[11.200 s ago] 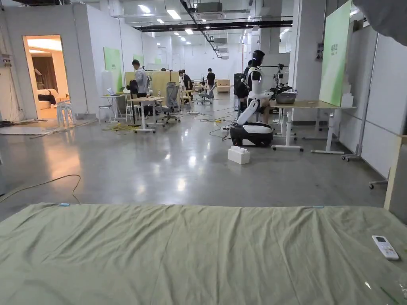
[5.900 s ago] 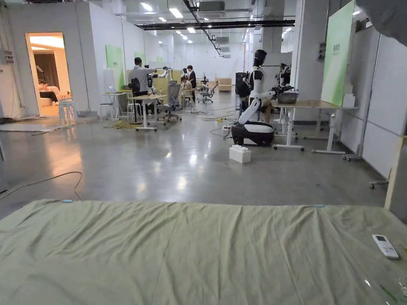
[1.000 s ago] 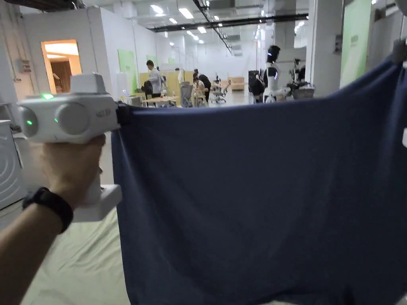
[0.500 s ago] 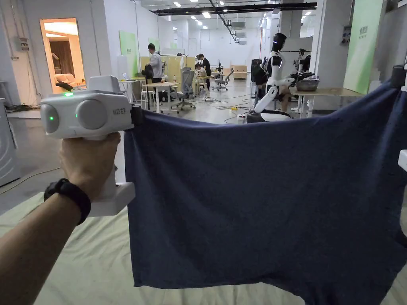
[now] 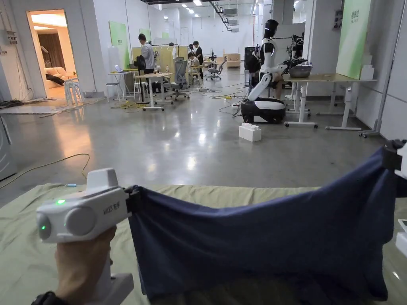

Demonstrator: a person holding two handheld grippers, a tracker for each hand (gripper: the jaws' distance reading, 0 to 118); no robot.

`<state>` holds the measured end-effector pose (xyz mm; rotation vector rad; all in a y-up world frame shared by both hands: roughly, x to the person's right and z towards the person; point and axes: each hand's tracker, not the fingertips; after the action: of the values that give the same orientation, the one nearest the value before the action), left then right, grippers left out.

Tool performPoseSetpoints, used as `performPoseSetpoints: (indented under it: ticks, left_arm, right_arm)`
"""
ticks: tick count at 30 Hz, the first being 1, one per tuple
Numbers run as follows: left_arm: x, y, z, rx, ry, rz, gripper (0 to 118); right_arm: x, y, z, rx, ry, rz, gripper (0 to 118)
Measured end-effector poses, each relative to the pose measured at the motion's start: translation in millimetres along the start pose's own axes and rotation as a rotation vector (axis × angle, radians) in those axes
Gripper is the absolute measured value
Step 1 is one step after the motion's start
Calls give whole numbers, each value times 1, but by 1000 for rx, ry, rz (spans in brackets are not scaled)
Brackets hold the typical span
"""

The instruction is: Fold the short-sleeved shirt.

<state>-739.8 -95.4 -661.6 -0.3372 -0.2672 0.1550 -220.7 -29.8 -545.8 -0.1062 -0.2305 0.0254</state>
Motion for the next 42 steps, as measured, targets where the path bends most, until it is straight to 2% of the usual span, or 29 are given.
performPoseSetpoints:
  ticks: [1, 2, 6, 11, 12, 14, 15, 16, 17, 19, 20, 23, 25, 27, 28, 29, 30, 31, 32, 33, 34, 35, 37, 39, 42]
  left_arm:
    - [-2, -9, 7, -4, -11, -20, 5]
    - [-3, -20, 17, 1, 2, -22, 5]
    - [-13, -59, 68, 5, -56, -22, 5]
    - [-29, -123, 137, -46, -79, 3, 5]
    - [-32, -136, 146, -140, -83, -15, 5]
    - [-42, -173, 176, -102, -90, 15, 5]
    - [-44, -189, 186, -121, -108, 42, 5]
    - [-45, -206, 194, -172, -108, 65, 5]
    - [-46, -222, 204, -170, -93, 67, 5]
    - [-44, -248, 214, -242, -109, 49, 5]
    - [-45, -262, 217, -278, -52, 36, 5]
    - [-57, -291, 216, -422, -33, 117, 5]
    - [-66, -303, 212, -462, -30, 117, 5]
    - [-69, -309, 208, -487, -6, 114, 5]
    - [-71, -310, 204, -528, -16, 127, 8]
    - [-72, -308, 201, -545, -15, 116, 18]
    - [-71, -308, 200, -569, 6, 89, 37]
    - [-70, -307, 201, -581, 19, 50, 71]
    - [-71, -308, 201, -608, 27, 15, 95]
    - [-71, -308, 204, -605, 45, -6, 105]
    - [-73, -305, 212, -564, 70, -23, 104]
    - [-75, -304, 218, -544, 79, -22, 104]
    - [-78, -296, 229, -508, 109, -21, 104]
    - [-75, -283, 244, -430, 127, -38, 104]
    - [-60, -257, 267, -274, 121, -64, 101]
  right_arm:
    - [2, -6, 10, 14, 9, 18, 1]
    - [2, -15, 22, -40, 41, -23, 1]
    - [8, -53, 81, -2, 57, -4, 1]
    - [17, -122, 170, -53, 89, -91, 1]
    - [18, -139, 188, -100, 126, -111, 1]
    - [14, -171, 223, -131, 72, -74, 1]
    - [14, -185, 237, -154, 91, -79, 1]
    - [13, -204, 252, -242, 77, -137, 1]
    - [12, -218, 267, -238, 40, -160, 1]
    - [10, -242, 286, -321, 53, -218, 1]
    - [8, -253, 296, -345, 41, -216, 1]
    - [14, -288, 311, -403, 30, -217, 1]
    - [14, -300, 312, -462, 2, -238, 1]
    - [15, -304, 310, -473, -17, -214, 1]
    - [16, -307, 306, -502, -24, -214, 1]
    - [18, -310, 303, -524, -3, -218, 1]
    - [20, -311, 303, -567, 26, -208, 2]
    - [19, -313, 302, -573, -1, -181, 10]
    - [20, -315, 301, -571, -17, -172, 31]
    - [24, -318, 298, -600, -16, -173, 64]
    - [28, -320, 299, -644, -36, -187, 95]
    - [33, -321, 300, -643, -48, -216, 97]
    - [39, -317, 308, -585, -96, -225, 87]
    - [40, -310, 317, -555, -154, -205, 88]
    - [32, -287, 326, -460, -124, -221, 88]
